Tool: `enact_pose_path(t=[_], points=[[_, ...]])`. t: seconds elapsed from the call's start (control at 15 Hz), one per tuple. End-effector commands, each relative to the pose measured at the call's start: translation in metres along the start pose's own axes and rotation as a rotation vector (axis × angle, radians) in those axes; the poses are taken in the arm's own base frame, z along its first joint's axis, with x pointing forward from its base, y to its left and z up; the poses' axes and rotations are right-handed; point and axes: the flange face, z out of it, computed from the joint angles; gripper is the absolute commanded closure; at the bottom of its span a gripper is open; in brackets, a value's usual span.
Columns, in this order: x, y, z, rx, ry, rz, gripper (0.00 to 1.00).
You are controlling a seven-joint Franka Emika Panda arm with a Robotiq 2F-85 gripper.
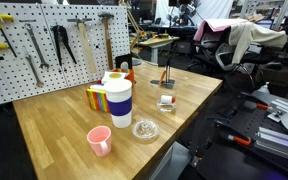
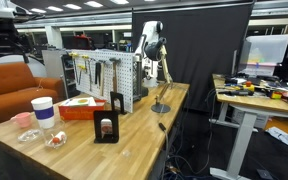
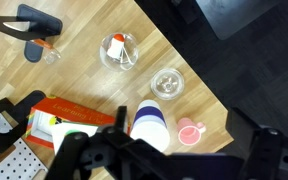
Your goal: Pour the liquid in the pink mug into the white and blue coffee cup
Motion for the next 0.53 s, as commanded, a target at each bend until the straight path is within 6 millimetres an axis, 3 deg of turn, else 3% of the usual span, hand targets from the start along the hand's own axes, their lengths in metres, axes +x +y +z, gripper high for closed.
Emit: enact_pose_path(t=[0.0,0.2,0.47], points=[[0.0,0.0,0.0,0.0,-0.001,0.0,0.0],[0.021,-0.016,0.009,0.023,0.023,0.044,0.0],[0.067,-0.066,0.038,0.014,0.018,0.087,0.0]])
